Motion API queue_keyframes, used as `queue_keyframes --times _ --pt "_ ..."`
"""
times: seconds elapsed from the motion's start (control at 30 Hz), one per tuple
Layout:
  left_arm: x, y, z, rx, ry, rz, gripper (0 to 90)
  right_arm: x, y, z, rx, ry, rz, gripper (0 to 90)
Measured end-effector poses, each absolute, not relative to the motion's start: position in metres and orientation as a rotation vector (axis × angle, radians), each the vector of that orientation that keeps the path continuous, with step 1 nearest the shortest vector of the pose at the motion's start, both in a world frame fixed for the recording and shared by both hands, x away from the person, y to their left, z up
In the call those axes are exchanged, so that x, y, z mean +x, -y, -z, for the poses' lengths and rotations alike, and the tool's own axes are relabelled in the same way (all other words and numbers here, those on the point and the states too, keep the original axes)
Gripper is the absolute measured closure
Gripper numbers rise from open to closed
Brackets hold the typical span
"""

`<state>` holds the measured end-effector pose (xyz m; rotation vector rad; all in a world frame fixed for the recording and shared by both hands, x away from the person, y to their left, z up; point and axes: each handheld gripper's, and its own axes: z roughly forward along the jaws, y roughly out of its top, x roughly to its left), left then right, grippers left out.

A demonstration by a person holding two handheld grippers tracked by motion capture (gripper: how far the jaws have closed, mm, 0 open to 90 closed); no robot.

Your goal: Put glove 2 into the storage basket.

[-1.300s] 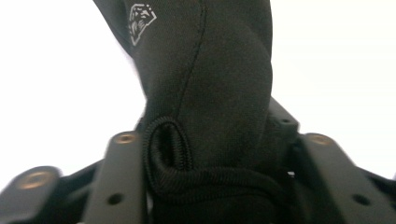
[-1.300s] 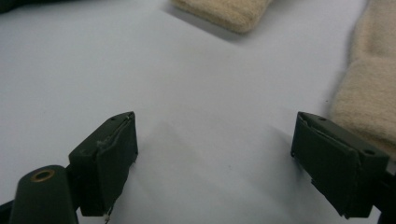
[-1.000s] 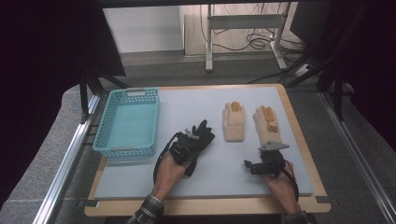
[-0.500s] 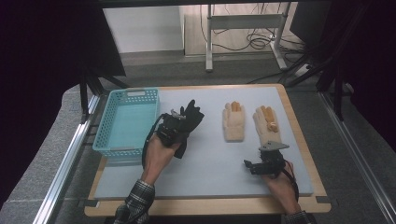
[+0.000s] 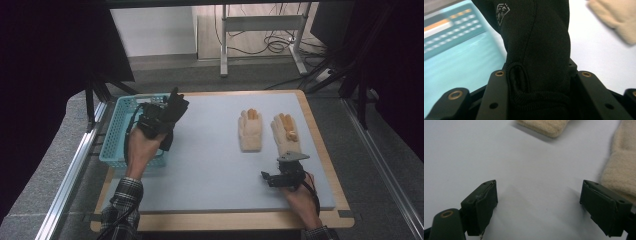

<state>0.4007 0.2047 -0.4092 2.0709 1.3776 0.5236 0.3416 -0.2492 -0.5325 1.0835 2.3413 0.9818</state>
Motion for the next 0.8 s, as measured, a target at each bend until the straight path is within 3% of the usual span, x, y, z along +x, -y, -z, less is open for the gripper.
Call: queue_keyframes --times 0.4,0.8 --pt "0.422 -0.282 0.436 2.017 -1.639 -0.501 61.4 0.342 0.249 0.533 1.081 -2.343 -0.981 14.0" --pt "0.45 -0.309 0.48 2.093 -1.841 -0.441 60.6 0.342 0.249 0.533 1.08 -2.343 -0.981 14.0"
